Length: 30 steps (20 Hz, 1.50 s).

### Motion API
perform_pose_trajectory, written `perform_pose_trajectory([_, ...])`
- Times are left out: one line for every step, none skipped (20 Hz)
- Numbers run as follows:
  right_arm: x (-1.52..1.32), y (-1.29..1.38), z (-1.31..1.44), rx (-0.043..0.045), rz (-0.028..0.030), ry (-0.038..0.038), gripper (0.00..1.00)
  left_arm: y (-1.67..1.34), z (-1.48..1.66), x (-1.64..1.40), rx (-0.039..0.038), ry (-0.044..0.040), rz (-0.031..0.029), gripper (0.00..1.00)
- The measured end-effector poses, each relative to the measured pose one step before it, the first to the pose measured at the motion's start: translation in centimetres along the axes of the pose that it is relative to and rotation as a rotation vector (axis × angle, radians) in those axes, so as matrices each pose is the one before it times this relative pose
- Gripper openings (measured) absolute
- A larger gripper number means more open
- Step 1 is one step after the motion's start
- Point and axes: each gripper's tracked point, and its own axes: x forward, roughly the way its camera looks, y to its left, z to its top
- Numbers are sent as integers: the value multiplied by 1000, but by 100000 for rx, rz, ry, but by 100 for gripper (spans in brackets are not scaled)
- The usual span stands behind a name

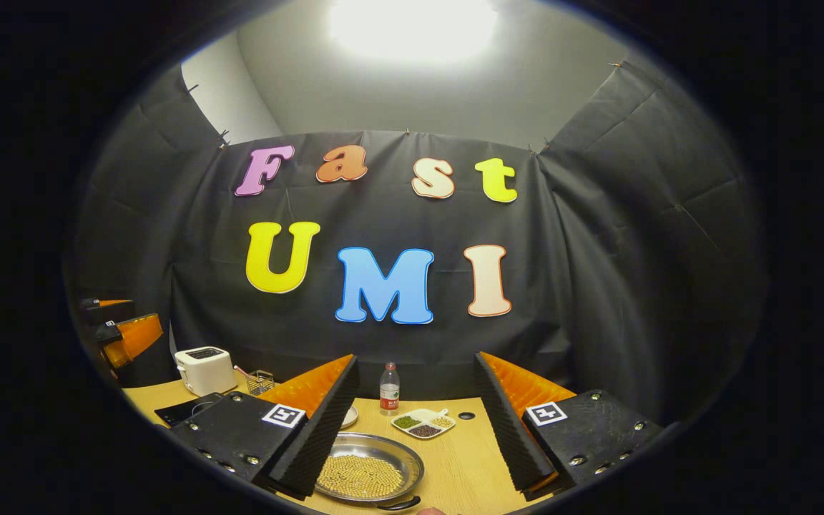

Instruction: First push the handle of the pot to place it horizontally, then grasp the pot with both hands and set it on the induction cooktop.

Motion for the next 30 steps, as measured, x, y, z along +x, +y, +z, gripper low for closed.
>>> perform_pose_trajectory([276, -136, -93, -81, -437, 372, 96, 162, -163, 105, -223, 167, 51, 98])
perform_pose_trajectory([38, -32, -15, -14, -140, 222, 96, 51, -224, -135, -100, 349, 28, 98])
perform_pose_trajectory([88, -41, 52, 74, -459, -137, 96, 98, -42, 67, 119, 50, 133, 98])
perform_pose_trajectory([55, -97, -50, 69, -197, -117, 96, 238, -194, -15, 282, -230, 463, 99])
perform_pose_trajectory([27, 109, 18, 101, -204, 126, 96, 171, 65, -16, 207, -45, 314, 99])
perform_pose_trajectory([-90, 115, -47, 49, 129, 57, 96, 83, -90, -107, 34, 134, 97, 99])
perform_pose_trajectory([-62, 86, -62, -591, -188, -45, 96, 91, -55, 7, -80, -3, 22, 99])
perform_pose_trajectory([-171, -8, 266, -496, -448, -1009, 95, -15, -21, -26, -43, -186, 25, 99])
perform_pose_trajectory([-23, 102, 186, -608, -214, -587, 90, 101, 98, -133, 47, -152, 45, 99])
perform_pose_trajectory([-140, 114, -57, -607, -421, -226, 85, 211, -146, -128, 80, -84, 118, 99])
perform_pose_trajectory([-16, 194, -127, -373, 91, 417, 76, 155, 29, 30, 45, -39, -66, 98])
perform_pose_trajectory([-101, 511, -196, -1, 1066, 653, 74, 138, -64, -98, -37, -189, 82, 98])
perform_pose_trajectory([232, 53, -269, -418, -1829, 221, 73, 102, 79, -129, -134, -85, -13, 93])
perform_pose_trajectory([-186, -226, 422, 418, 392, -311, 56, 112, -132, -82, -12, 106, -9, 93])
perform_pose_trajectory([-256, 316, 66, 297, -109, 176, 40, 91, -27, 19, 76, 152, -80, 93])
perform_pose_trajectory([-36, 391, -22, 439, 805, 45, 33, 163, -57, -14, 122, -141, -57, 93])
perform_pose_trajectory([-150, 781, 51, -101, 2341, 354, 31, 157, 130, 32, 60, -263, -103, 93])
perform_pose_trajectory([-151, -708, 138, -797, -3274, -614, 31, 220, -81, -118, 54, -169, 101, 93])
perform_pose_trajectory([555, 607, 225, 719, 1042, -58, 1, 155, 109, 11, -69, -253, 18, 93])
perform_pose_trajectory([-300, 690, -499, 251, 2670, 1293, 2, 363, -44, -55, -92, -243, 181, 100])
perform_pose_trajectory([-139, 850, -399, -146, 2535, 1558, 2, 342, 10, 45, -173, -123, 83, 93])
perform_pose_trajectory([-229, 864, -355, -73, 2673, 1466, 3, 299, -180, -102, -277, -35, -133, 93])
perform_pose_trajectory([58, 724, -310, -33, 1907, 1454, 3, 389, -97, 52, -77, 82, 28, 94])
perform_pose_trajectory([25, 560, -589, -83, 1428, 1853, 3, 433, -74, 54, -18, 103, -12, 96])
perform_pose_trajectory([-37, 703, -549, 22, 1691, 1967, 3, 397, -77, 49, -232, -6, -80, 97])
perform_pose_trajectory([-93, 868, -663, -18, 1451, 2025, 3, 434, -262, -32, -517, -172, -255, 98])
perform_pose_trajectory([-104, 761, -761, -146, 1959, 2863, 3, 476, -224, -6, -377, 238, -81, 98])
perform_pose_trajectory([-50, 916, -1147, 1, 1986, 3107, 3, 647, -312, 57, -111, 545, 249, 98])
perform_pose_trajectory([-47, 615, -820, -81, 1537, 2593, 3, 477, -188, -37, -79, 339, -156, 98])
perform_pose_trajectory([-19, 673, -1049, -151, 1932, 2723, 3, 371, -218, -71, -304, -250, -213, 98])
